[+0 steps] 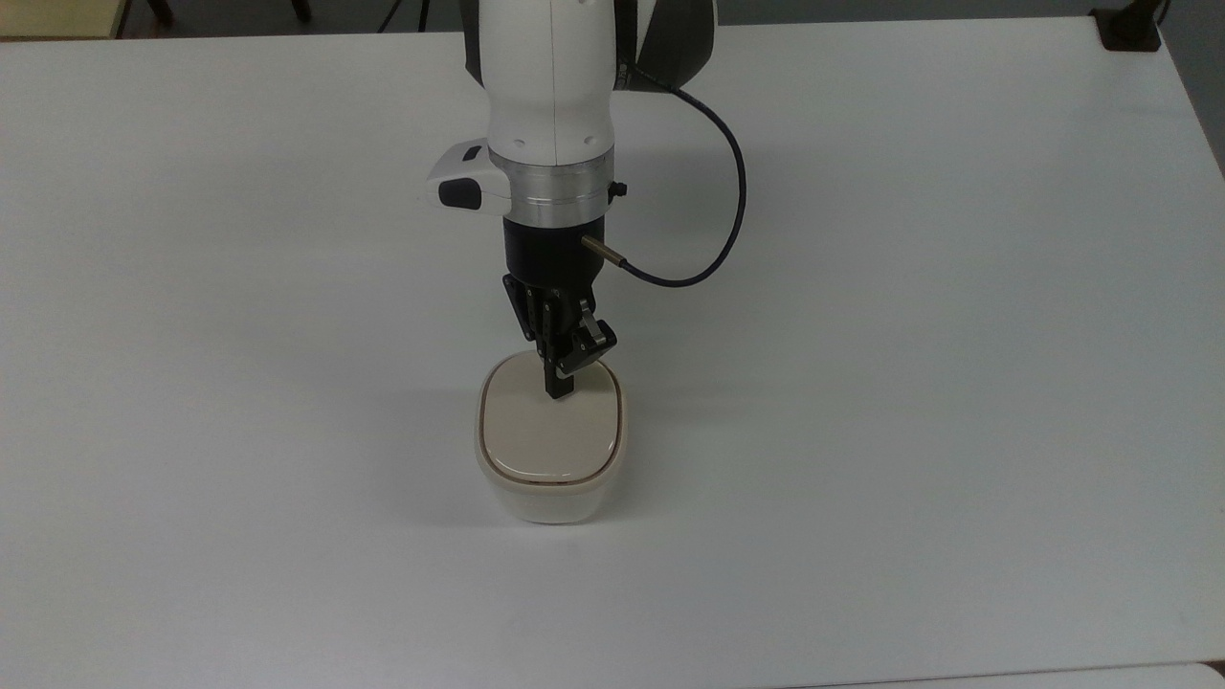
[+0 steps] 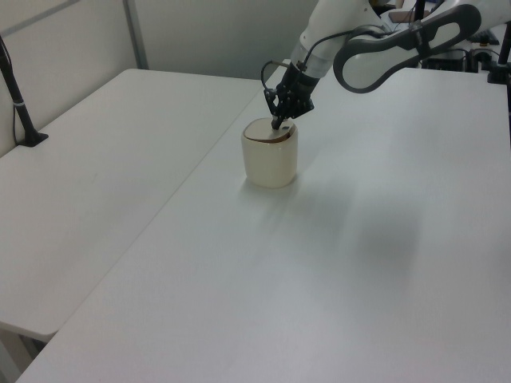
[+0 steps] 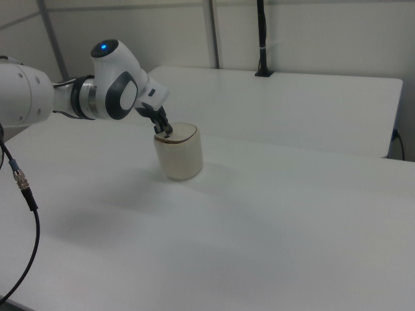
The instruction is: Close the trash bin
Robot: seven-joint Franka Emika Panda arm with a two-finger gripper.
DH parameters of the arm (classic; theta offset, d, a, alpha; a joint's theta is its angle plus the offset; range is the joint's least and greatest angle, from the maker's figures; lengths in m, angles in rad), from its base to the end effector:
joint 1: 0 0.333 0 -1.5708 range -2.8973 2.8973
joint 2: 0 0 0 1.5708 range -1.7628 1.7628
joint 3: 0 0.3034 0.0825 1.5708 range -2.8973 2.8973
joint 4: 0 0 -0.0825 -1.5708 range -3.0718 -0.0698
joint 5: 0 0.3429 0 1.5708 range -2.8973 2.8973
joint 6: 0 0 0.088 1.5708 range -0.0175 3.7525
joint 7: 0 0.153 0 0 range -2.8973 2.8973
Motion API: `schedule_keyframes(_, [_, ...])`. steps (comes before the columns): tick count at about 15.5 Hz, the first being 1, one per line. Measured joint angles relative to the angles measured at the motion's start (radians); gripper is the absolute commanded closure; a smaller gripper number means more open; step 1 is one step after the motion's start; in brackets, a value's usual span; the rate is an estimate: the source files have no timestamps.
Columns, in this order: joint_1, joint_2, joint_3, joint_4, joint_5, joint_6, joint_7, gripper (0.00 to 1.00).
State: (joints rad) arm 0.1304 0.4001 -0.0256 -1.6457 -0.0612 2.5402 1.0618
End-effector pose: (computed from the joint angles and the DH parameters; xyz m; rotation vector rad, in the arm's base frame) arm 0.6830 0.0731 0.4040 -2.5558 1.2515 -0.6438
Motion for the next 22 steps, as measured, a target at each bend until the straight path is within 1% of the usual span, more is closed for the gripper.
schedule_keyframes(5, [0.000,0.002,0.003,-0.014,-0.001,0.000,-0.024,1.00])
schedule_keyframes(9, [0.001,0.005,0.006,-0.013,-0.046,0.000,-0.028,1.00])
schedule_keyframes(12, [0.000,0.001,0.007,-0.011,-0.048,-0.001,-0.028,1.00])
schedule_keyframes(14, [-0.010,-0.018,0.007,-0.008,-0.048,-0.032,-0.028,1.00])
schedule_keyframes(17, [-0.026,-0.100,0.008,-0.003,-0.048,-0.136,-0.061,1.00])
schedule_keyframes(19, [-0.026,-0.171,0.008,-0.002,-0.047,-0.256,-0.119,0.94])
schedule_keyframes(20, [-0.026,-0.209,0.010,-0.002,-0.046,-0.325,-0.151,0.87])
schedule_keyframes(21, [-0.026,-0.250,0.010,-0.002,-0.040,-0.395,-0.186,0.74])
schedule_keyframes(22, [-0.026,-0.287,0.011,-0.002,-0.029,-0.457,-0.221,0.54])
